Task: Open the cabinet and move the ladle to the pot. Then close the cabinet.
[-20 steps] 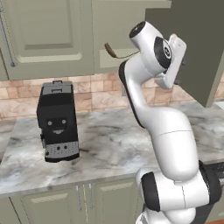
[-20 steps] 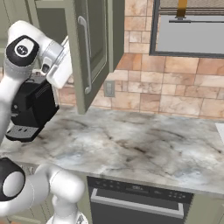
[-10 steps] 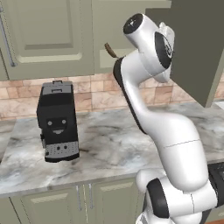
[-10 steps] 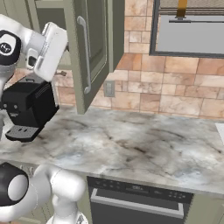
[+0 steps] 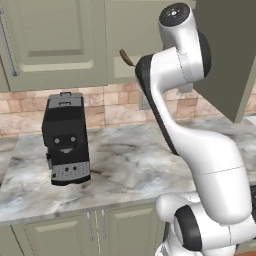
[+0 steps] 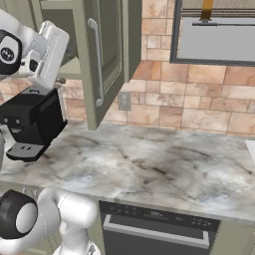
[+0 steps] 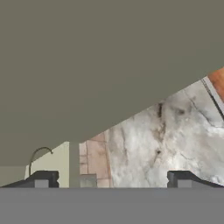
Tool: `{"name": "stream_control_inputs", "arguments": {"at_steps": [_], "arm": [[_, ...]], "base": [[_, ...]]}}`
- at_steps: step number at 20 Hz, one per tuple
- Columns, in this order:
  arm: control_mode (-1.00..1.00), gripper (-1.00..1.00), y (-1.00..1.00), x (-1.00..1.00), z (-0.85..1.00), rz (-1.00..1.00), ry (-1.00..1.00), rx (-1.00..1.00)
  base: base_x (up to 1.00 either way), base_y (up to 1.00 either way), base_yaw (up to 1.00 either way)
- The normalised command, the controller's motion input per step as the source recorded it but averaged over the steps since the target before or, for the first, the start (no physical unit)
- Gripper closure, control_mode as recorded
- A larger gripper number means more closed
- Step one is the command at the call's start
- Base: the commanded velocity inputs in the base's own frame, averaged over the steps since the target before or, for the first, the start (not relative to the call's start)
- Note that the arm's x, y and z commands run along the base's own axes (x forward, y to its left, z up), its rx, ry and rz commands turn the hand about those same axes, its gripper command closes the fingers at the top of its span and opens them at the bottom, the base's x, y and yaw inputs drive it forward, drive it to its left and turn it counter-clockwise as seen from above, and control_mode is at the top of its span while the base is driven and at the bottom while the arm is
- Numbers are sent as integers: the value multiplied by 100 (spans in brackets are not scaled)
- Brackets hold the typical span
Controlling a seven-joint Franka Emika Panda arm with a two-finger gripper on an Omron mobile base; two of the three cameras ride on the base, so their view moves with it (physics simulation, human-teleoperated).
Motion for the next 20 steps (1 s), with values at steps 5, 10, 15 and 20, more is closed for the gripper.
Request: {"name": "stream_control_inputs", "arguments": {"at_steps": [5,10,15,20], "arm": [[-100,-100,22,0,0,14,-6,8],[-100,-100,11,0,0,11,-8,3],[-100,-100,2,7,0,16,-10,8],[-100,-100,0,17,0,22,-9,12]], "base": [[0,0,0],[0,0,0],[0,0,0],[0,0,0]]}}
